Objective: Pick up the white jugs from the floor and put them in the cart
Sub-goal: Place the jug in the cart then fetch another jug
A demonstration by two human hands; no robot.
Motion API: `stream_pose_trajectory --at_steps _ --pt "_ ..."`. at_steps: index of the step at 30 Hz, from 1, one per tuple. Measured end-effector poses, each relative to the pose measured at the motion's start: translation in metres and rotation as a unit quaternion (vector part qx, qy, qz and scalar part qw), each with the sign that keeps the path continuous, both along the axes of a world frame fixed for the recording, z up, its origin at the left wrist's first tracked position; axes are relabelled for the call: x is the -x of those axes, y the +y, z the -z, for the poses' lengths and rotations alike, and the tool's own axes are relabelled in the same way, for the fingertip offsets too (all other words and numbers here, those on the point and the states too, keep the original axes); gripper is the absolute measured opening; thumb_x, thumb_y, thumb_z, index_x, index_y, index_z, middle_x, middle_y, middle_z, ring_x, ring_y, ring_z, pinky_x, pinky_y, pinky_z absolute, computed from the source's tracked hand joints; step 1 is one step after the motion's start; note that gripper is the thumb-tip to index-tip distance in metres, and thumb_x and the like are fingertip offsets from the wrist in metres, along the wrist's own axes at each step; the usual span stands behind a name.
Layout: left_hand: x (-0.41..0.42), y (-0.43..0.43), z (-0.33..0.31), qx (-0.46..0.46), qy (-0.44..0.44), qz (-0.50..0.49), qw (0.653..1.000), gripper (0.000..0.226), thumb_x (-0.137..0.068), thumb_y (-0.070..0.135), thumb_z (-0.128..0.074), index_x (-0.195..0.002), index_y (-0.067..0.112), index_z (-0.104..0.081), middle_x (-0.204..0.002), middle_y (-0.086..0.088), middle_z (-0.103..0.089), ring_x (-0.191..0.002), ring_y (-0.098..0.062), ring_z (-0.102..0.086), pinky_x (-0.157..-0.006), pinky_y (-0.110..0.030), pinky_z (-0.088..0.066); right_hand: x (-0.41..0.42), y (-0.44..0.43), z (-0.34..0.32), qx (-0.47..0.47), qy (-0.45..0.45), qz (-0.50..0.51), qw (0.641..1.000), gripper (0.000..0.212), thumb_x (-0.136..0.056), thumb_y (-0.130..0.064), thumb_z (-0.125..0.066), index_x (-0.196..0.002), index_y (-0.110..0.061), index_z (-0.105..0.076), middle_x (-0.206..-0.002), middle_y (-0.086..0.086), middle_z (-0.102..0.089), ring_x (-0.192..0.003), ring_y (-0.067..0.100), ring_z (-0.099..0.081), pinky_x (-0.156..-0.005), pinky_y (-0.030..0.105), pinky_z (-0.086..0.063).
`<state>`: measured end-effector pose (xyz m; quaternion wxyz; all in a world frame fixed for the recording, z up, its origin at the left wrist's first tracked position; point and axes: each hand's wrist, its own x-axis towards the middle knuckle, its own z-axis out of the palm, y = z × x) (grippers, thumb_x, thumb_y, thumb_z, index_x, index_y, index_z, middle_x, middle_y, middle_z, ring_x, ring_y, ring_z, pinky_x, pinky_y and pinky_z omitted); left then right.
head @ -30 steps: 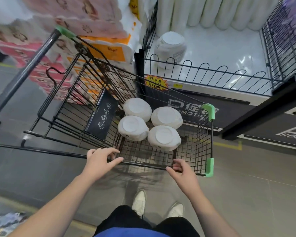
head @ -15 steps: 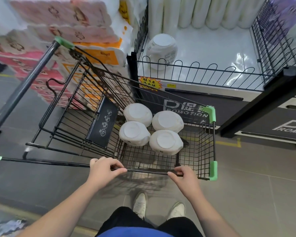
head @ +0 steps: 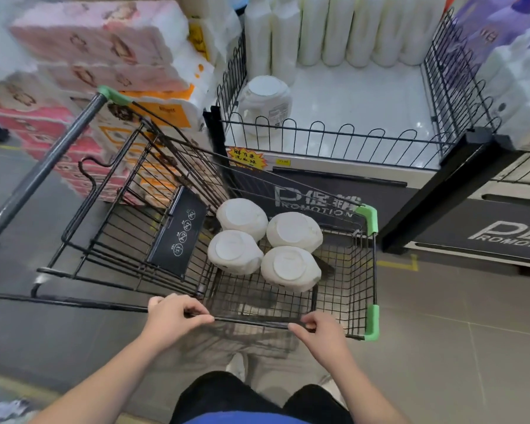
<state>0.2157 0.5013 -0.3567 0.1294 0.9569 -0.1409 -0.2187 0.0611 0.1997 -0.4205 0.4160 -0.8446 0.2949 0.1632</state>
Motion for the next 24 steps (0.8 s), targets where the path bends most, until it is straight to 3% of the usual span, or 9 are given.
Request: stream_pose_trajectory --at_steps 3,6,12,17,24 --pt "0.011 -0.012 0.004 0.013 0.0 -0.011 1.0 0.04 -0.053 0.097 -0.044 -0.069 0.068 -0.066 -0.082 0.032 -0.07 -0.094 0.009 -0.054 -0.097 -0.035 -0.026 0.012 -0.016 -0.002 -0.007 0.017 -0.003 1.0 0.034 -0.085 -0.063 -0.077 -0.097 -0.033 -0.064 -0.105 -0.011 -0.064 -0.09 0.001 -0.059 -0.067 0.017 -0.039" --pt "0.025 -0.029 0.003 0.023 0.005 -0.013 1.0 0.037 -0.051 0.097 -0.043 -0.068 0.072 -0.064 -0.081 0.033 -0.07 -0.095 0.007 -0.056 -0.099 -0.036 -0.027 0.028 -0.035 0.002 -0.002 0.014 -0.003 1.0 0.037 -0.083 -0.065 -0.077 -0.096 -0.032 -0.067 -0.104 -0.011 -0.066 -0.092 0.004 -0.062 -0.069 0.021 -0.041" --pt "0.05 -0.07 0.004 0.015 0.011 -0.001 1.0 0.031 -0.055 0.097 -0.048 -0.07 0.074 -0.063 -0.083 0.036 -0.07 -0.099 0.006 -0.06 -0.103 -0.039 -0.03 0.062 -0.069 0.003 0.015 -0.01 0.018 1.0 0.036 -0.085 -0.058 -0.08 -0.095 -0.023 -0.072 -0.096 -0.008 -0.066 -0.083 0.001 -0.056 -0.061 0.013 -0.034" --pt "0.072 -0.117 -0.001 -0.011 0.027 0.011 1.0 0.025 -0.073 0.079 -0.068 -0.074 0.054 -0.072 -0.087 0.032 -0.07 -0.103 0.004 -0.058 -0.104 -0.038 -0.03 0.09 -0.103 0.004 0.001 -0.015 0.055 0.998 0.028 -0.086 -0.051 -0.082 -0.092 -0.028 -0.067 -0.097 -0.008 -0.067 -0.092 0.009 -0.062 -0.073 0.022 -0.043" --pt "0.094 -0.178 0.003 -0.022 0.069 0.029 0.997 0.036 -0.077 0.077 -0.069 -0.085 0.043 -0.075 -0.087 0.026 -0.072 -0.094 0.009 -0.059 -0.088 -0.035 -0.029 0.128 -0.151 0.002 0.014 -0.024 0.112 0.993 0.023 -0.082 -0.034 -0.09 -0.091 -0.023 -0.072 -0.084 -0.01 -0.063 -0.08 0.009 -0.059 -0.065 0.015 -0.035"
